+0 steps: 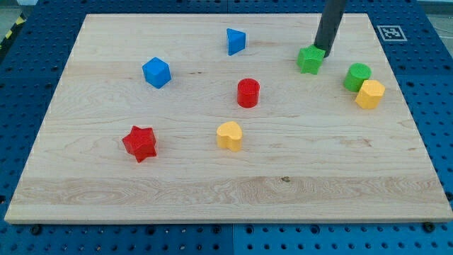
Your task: Move the arm left to the green star
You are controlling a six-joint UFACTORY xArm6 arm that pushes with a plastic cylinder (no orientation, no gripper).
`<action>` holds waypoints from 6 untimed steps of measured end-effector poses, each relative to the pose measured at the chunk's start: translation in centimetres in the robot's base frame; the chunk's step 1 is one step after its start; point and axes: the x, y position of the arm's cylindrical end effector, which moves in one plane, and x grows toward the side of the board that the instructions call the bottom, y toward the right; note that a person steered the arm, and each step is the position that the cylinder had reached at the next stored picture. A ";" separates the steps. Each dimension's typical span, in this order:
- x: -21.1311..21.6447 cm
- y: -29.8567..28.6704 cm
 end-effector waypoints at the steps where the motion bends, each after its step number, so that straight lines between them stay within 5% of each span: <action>1: 0.3 0.0; 3: 0.7 -0.6; 4: -5.1 -3.7; 6: 0.7 -9.2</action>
